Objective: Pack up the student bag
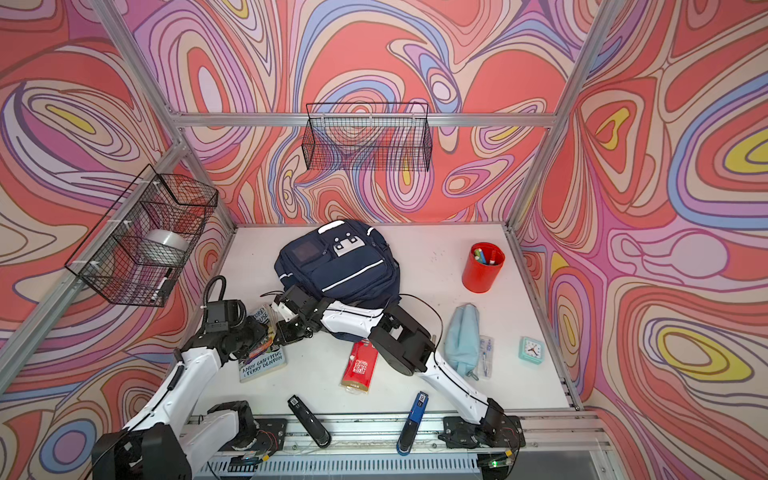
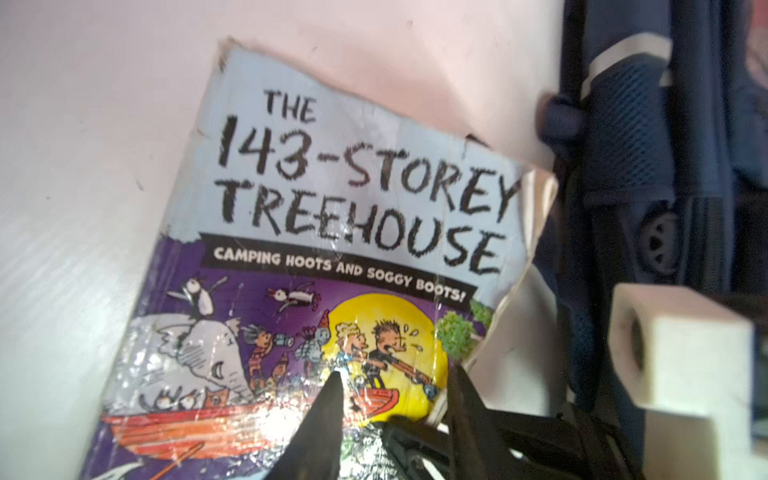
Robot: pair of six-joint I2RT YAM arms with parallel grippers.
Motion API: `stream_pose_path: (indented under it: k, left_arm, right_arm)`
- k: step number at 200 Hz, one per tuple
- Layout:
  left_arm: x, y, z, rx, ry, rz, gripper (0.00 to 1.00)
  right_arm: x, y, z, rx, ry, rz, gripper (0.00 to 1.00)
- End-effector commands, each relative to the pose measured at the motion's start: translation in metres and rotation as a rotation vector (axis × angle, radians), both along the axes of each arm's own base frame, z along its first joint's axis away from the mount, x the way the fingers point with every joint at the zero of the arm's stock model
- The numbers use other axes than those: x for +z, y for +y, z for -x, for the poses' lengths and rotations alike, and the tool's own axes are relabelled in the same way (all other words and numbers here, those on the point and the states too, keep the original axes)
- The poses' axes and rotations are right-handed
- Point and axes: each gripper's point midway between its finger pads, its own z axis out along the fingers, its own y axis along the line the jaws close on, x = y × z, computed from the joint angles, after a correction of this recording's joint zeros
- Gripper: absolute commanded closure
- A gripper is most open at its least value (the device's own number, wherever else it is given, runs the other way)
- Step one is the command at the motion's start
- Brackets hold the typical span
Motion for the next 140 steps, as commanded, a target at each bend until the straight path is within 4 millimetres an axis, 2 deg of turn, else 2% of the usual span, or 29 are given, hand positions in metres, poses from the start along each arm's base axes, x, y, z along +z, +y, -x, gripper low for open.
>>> stream_pose_path:
  k: [1,20,23,46,58,75,91,115,122,140]
  left_arm:
    - [-0.002,0.002,0.006,0.011,0.034,-0.009,0.53]
    - [0.000,0.006,0.003,0.039,0.012,-0.013,0.48]
    - [-0.012,0.005,0.011,0.046,0.039,-0.013,0.48]
    - [-0.026,0.008,0.017,0.085,0.044,-0.013,0.48]
    - [-0.032,0.005,0.018,0.077,0.062,0.006,0.51]
    - [-0.037,-0.001,0.014,0.054,0.070,0.037,0.59]
    - [-0.044,-0.005,0.011,0.042,0.075,0.064,0.68]
    - [-0.052,-0.013,0.010,0.024,0.095,0.111,0.80]
    - [-0.051,-0.014,0.004,0.022,0.069,0.117,0.81]
    - [-0.055,-0.016,0.005,0.018,0.078,0.126,0.86]
  right_arm:
    - [0.018,-0.042,-0.020,-0.048,-0.055,0.095,1.00]
    - [0.007,-0.069,-0.024,-0.060,-0.020,0.147,1.00]
    - [0.006,-0.071,-0.024,-0.061,-0.020,0.154,1.00]
    - [0.009,-0.067,-0.027,-0.048,-0.015,0.155,1.00]
    - [0.004,-0.066,-0.026,-0.053,0.006,0.163,1.00]
    - [-0.004,-0.064,-0.026,-0.064,0.030,0.158,0.63]
    - [-0.012,-0.062,-0.024,-0.069,0.058,0.160,0.43]
    - [-0.029,-0.060,-0.024,-0.086,0.092,0.176,0.26]
    - [-0.034,-0.059,-0.025,-0.091,0.100,0.181,0.24]
    - [-0.048,-0.052,-0.022,-0.087,0.149,0.153,0.24]
